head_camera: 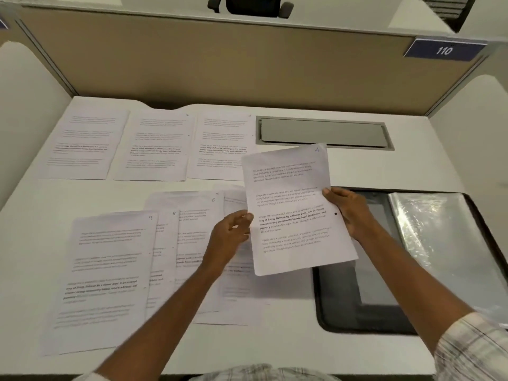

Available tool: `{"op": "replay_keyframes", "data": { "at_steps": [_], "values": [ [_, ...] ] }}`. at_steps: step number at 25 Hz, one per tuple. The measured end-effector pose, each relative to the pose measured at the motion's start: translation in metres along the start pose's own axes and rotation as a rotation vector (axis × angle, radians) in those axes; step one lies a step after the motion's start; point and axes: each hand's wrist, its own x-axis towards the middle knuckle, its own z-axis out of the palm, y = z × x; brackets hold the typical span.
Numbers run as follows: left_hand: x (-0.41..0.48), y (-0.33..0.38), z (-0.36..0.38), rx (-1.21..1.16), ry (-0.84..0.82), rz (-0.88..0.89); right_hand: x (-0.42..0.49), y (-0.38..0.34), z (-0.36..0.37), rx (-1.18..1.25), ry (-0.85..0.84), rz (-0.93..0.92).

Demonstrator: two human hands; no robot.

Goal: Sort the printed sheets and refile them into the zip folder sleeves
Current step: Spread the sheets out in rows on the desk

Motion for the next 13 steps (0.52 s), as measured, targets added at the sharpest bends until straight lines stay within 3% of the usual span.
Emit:
{"op": "replay_keyframes", "data": {
  "at_steps": [4, 9, 13],
  "values": [
    [0.031, 0.025, 0.046, -0.257, 0.125, -0.094, 0.032, -0.028, -0.023, -0.035, -0.048, -0.015],
    [0.097, 0.052, 0.063, -0.222, 0.222, -0.121, 0.081, -0.057, -0.044, -0.196, -0.181, -0.002],
    [0.164, 0.061, 0.07, -0.077, 0.246, -0.098, 0.133, -0.064, -0.043, -0.274, -0.066, -0.067]
  ]
}}
